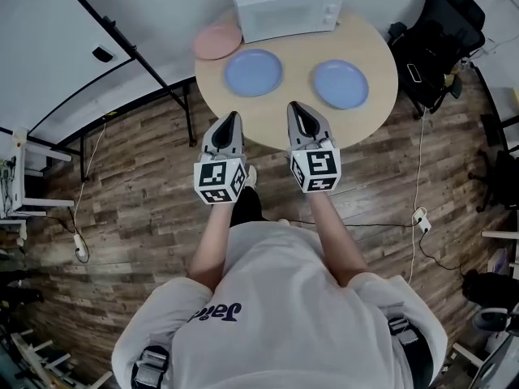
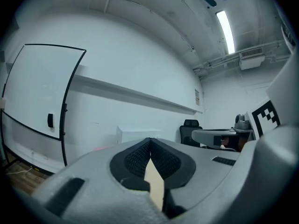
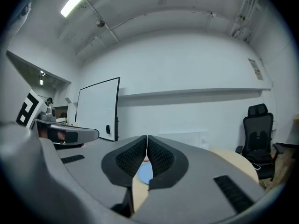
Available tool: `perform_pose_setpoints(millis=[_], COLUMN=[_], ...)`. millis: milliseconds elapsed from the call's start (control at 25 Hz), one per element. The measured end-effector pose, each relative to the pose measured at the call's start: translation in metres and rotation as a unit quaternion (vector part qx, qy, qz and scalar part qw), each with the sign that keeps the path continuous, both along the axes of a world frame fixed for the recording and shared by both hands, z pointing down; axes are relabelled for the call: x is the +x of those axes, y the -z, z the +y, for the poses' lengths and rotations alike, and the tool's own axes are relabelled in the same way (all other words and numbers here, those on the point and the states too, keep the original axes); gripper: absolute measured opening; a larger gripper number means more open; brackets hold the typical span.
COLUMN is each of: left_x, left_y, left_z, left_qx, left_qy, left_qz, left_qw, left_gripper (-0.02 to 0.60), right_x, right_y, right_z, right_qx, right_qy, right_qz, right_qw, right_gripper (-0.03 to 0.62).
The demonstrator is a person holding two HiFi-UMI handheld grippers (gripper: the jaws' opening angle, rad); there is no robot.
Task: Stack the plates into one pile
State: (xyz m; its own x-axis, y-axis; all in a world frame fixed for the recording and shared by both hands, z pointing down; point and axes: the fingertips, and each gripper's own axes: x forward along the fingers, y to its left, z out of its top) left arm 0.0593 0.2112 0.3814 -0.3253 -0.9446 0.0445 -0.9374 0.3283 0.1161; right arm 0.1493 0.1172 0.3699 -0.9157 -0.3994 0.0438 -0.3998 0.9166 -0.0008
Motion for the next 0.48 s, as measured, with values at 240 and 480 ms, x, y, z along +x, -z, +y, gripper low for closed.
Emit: perform_pose_setpoints(millis=[240,480], left_x=[-0.072,-0.129], left_y=[-0.01,-0.012], left_z=[-0.039,-0.085], left_qx=[-0.008,-0.026], left_qy=[-0.006,-0.05], left_qz=[0.014,0.026], left_qw=[0.9999,0.9981], left_gripper=[0.014,0.014], right_x=[-0.069,-0.128], right_y=[-0.01,-0.009], right_z=[-0.023,-0.062], right_qx=[-0.011,-0.006], right_qy=[0.028,0.006], right_qz=[0.042,0.069], right_qw=[0.999,0.998], right_gripper=[0.018,0.018])
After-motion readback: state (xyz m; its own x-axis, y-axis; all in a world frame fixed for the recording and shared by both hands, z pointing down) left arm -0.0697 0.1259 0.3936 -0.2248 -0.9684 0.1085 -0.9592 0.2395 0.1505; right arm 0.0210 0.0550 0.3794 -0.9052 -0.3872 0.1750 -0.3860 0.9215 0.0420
